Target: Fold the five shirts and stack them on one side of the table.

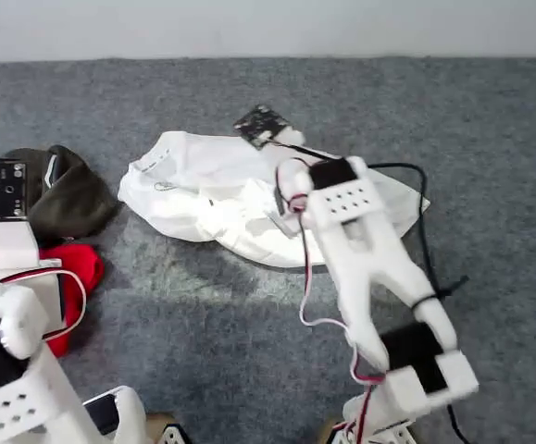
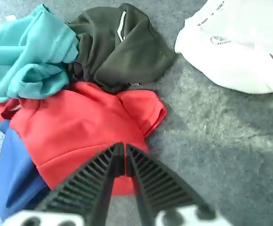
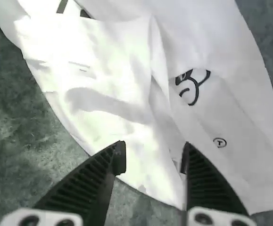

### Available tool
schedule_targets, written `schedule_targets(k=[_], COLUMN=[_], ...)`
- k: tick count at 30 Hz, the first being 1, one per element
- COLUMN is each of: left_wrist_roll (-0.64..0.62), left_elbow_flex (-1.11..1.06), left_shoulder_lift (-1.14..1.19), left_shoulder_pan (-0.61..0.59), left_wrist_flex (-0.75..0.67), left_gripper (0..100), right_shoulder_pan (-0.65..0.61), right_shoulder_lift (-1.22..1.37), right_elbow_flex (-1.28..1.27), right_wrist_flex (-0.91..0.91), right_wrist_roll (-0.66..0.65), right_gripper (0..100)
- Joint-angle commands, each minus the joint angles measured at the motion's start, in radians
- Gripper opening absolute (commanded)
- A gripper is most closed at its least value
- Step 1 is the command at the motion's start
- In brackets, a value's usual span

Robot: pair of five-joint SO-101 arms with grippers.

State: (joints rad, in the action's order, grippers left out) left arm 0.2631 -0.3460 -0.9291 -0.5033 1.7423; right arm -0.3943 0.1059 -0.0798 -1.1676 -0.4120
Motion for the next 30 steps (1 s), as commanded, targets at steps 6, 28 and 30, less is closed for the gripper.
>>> schedule_targets(k=[6, 28, 30], left_wrist_roll=[-0.009, -0.008, -0.008], left_elbow_flex=[-0.050, -0.050, -0.050], left_shoulder_lift=[-0.009, -0.009, -0.009], left_shoulder_pan=[0.005, 0.005, 0.005], left_wrist_flex=[0.012, 0.011, 0.011], left_gripper=[1, 1, 1], right_shoulder_pan=[-0.042, -0.038, -0.038], right_shoulder_lift=[0.213, 0.383, 0.348], right_elbow_flex=[0.218, 0.605, 0.605], right_wrist_flex=[0.002, -0.295, -0.357], right_wrist_roll=[-0.114, -0.141, -0.143], right_gripper=[25.6, 0.9, 0.9])
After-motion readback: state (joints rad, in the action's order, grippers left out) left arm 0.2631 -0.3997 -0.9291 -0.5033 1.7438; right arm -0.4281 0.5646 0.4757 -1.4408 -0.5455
